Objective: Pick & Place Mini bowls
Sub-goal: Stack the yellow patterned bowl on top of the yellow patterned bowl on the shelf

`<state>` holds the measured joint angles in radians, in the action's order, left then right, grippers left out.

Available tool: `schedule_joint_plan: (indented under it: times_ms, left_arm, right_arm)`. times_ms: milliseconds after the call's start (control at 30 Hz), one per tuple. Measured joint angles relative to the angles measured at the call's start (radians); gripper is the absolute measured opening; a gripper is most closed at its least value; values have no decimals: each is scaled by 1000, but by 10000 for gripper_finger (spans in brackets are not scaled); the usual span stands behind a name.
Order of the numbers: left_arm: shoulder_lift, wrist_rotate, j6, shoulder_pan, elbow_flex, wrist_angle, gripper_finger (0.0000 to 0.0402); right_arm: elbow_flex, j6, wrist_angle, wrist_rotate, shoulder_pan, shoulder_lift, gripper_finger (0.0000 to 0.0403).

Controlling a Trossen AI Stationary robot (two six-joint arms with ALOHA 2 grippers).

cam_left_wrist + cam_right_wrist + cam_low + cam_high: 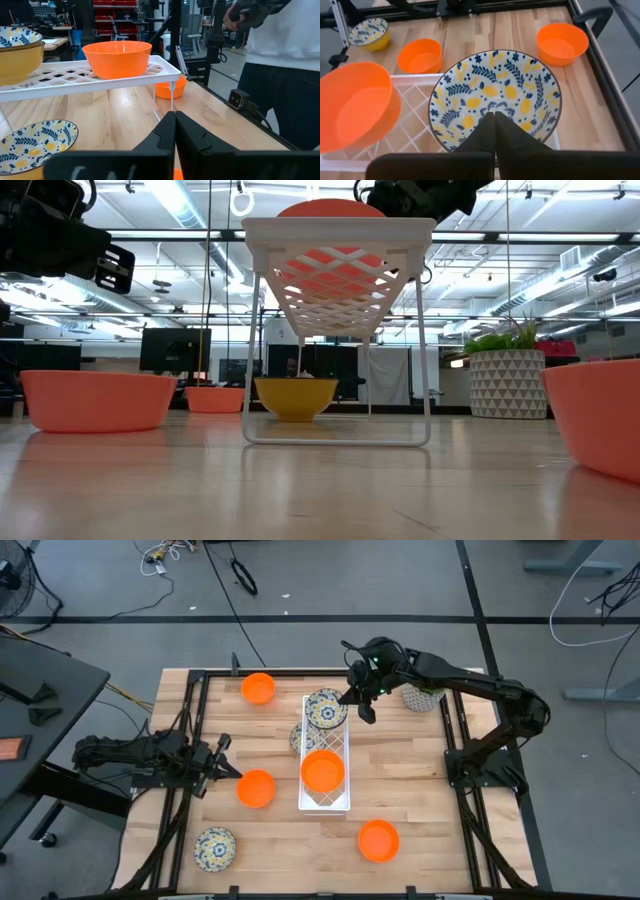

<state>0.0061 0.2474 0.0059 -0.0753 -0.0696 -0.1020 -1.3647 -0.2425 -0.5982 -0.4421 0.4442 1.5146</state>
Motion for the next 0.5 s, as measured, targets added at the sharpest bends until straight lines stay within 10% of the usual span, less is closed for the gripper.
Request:
schedule_joint_plan:
  times_ms: [500]
  left_arm:
    - [0, 0, 0, 0, 0, 0, 14]
  right_arm:
    - [0, -92, -7, 41, 5, 0, 0]
